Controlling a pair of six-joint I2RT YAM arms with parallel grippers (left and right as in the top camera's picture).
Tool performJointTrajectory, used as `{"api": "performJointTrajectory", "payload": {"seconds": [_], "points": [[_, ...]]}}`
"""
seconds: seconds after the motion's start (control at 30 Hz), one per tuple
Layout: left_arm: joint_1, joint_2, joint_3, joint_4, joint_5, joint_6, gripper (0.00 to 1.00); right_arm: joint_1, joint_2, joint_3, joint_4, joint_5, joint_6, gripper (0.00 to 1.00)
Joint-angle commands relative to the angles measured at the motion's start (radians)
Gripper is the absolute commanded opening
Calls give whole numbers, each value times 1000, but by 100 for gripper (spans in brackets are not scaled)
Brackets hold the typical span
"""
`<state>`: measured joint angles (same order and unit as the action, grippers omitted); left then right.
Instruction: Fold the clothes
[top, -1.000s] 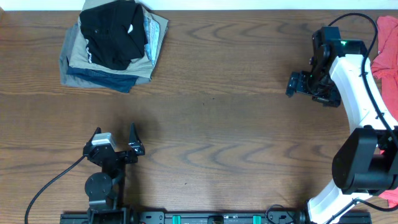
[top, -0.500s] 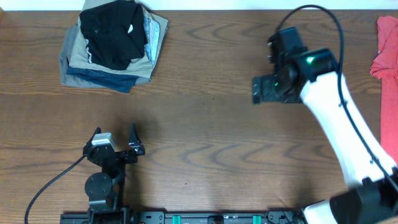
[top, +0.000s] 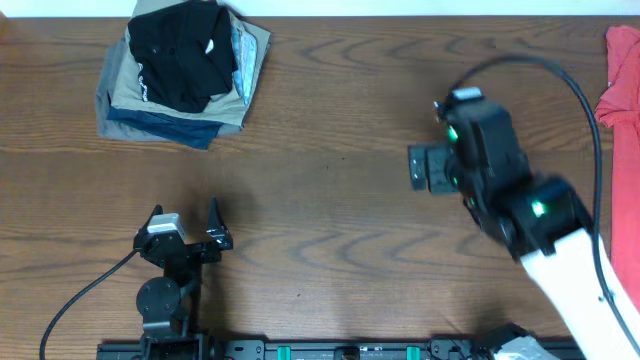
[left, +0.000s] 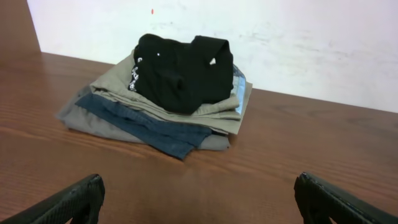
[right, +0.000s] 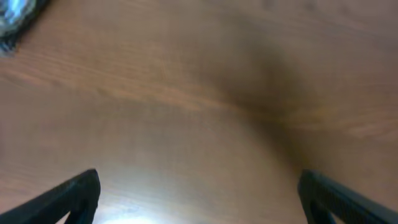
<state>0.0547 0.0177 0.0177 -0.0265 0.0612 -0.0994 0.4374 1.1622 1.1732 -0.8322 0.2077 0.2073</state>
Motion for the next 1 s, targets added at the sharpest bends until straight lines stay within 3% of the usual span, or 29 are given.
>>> {"api": "performJointTrajectory", "payload": {"seconds": [0.0, 0.23, 0.4, 0.97], "points": [[-6, 0, -13, -40, 1, 16, 98, -30, -149, -192, 109, -86, -88, 99], [-6, 0, -13, -40, 1, 16, 98, -126, -555, -629, 391, -181, -108, 99], [-6, 0, -13, -40, 1, 16, 98, -237, -789, -836, 488, -296, -108, 99], [-6, 0, -13, -40, 1, 16, 98, -315, -1157, -1168, 792, -283, -70, 99]]}}
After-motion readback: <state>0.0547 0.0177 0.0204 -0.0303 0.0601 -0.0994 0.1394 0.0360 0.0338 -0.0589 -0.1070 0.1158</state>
